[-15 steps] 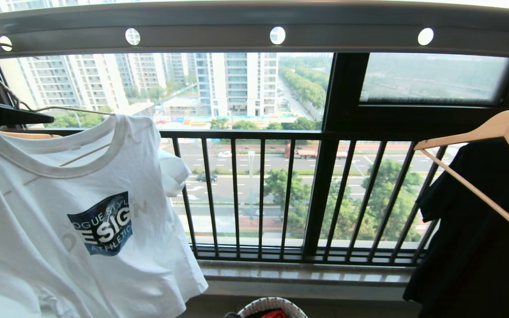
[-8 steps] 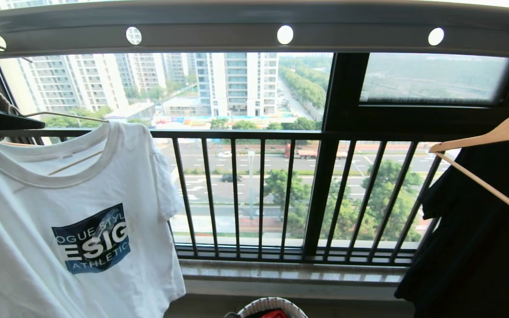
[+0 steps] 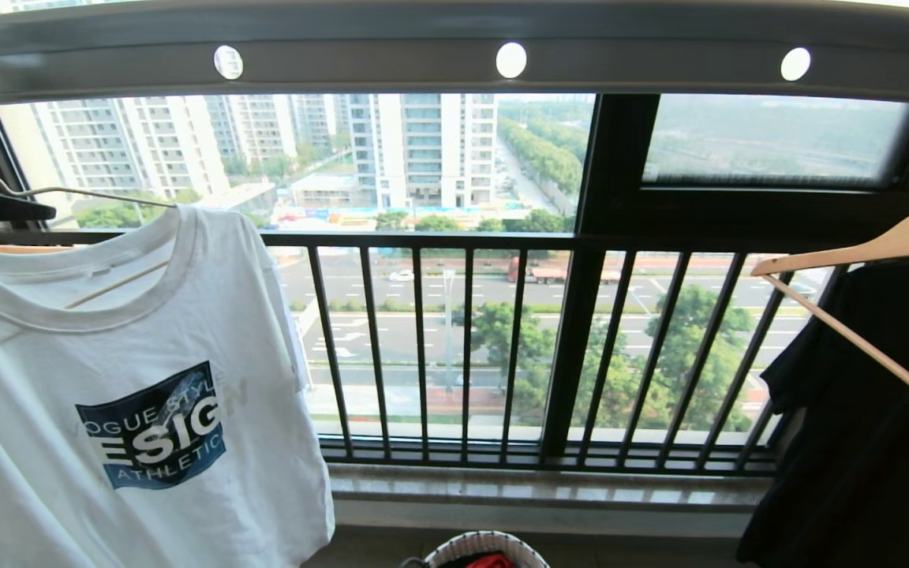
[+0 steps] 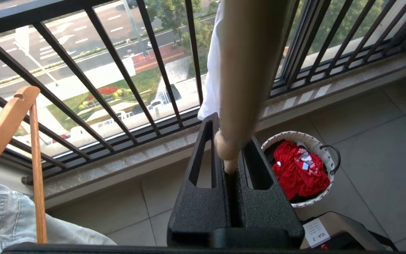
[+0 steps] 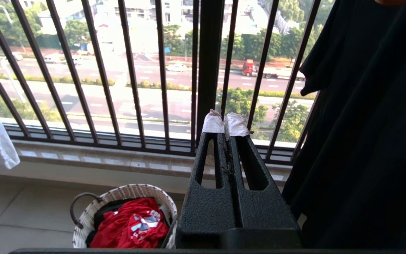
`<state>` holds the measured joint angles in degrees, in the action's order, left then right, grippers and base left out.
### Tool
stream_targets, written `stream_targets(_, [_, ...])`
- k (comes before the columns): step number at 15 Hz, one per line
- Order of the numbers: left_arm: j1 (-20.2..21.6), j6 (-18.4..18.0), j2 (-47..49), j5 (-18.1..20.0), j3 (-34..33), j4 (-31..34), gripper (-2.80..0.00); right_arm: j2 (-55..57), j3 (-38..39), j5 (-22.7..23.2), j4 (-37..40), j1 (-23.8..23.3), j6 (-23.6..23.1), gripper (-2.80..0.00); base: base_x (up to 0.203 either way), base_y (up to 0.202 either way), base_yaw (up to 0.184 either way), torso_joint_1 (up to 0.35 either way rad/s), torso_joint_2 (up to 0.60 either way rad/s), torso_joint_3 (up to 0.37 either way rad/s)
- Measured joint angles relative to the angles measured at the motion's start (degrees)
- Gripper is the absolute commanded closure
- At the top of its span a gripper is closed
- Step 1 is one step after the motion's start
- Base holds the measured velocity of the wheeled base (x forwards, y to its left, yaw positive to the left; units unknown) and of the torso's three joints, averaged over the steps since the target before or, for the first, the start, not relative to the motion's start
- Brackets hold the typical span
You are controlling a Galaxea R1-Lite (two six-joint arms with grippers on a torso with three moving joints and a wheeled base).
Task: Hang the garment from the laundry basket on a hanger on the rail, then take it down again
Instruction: Take the clothes off the clothes rack
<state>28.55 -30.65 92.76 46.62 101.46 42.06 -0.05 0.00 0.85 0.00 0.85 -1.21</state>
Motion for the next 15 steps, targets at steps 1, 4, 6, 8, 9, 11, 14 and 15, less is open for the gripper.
stream_targets(1, [0.0, -0.02, -0.4, -0.74, 0.0, 0.0, 0.0, 0.0, 0.0, 0.0, 0.0, 0.0, 0.01, 0.0, 0.0, 0.0, 0.0, 0.0, 0.0, 0.0])
stream_targets(4, [0.05, -0.02, -1.06, -2.9, 0.13, -0.05, 0.0, 0.0, 0.0, 0.0, 0.0, 0.02, 0.02, 0.0, 0.0, 0.0, 0.0, 0.0, 0.0, 0.0])
stream_targets(6, [0.06, 0.02, -1.49, -2.97, 0.66, 0.0, 0.0, 0.0, 0.0, 0.0, 0.0, 0.02, 0.0, 0.0, 0.0, 0.0, 0.0, 0.0, 0.0, 0.0])
stream_targets(8, [0.09, 0.06, -2.28, -3.66, 0.74, 0.27, 0.0, 0.0, 0.0, 0.0, 0.0, 0.02, 0.0, 0.0, 0.0, 0.0, 0.0, 0.0, 0.0, 0.0])
stream_targets(9, [0.09, 0.47, -2.68, -3.79, 0.69, 0.33, 0.0, 0.0, 0.0, 0.0, 0.0, 0.02, 0.01, 0.0, 0.0, 0.0, 0.0, 0.0, 0.0, 0.0])
stream_targets(11, [0.09, 3.2, -3.55, -3.85, 0.39, 0.35, 0.0, 0.0, 0.0, 0.0, 0.0, 0.0, 0.0, 0.0, 0.0, 0.0, 0.0, 0.0, 0.0, 0.0])
stream_targets(14, [0.09, 4.24, -4.83, -3.94, 0.5, 0.28, 0.0, 0.0, 0.0, 0.0, 0.0, 0.0, 0.0, 0.0, 0.0, 0.0, 0.0, 0.0, 0.0, 0.0])
stream_targets(15, [0.09, 4.27, -5.4, -3.95, 0.52, 0.3, 0.0, 0.0, 0.0, 0.0, 0.0, 0.0, 0.02, 0.0, 0.0, 0.0, 0.0, 0.0, 0.0, 0.0])
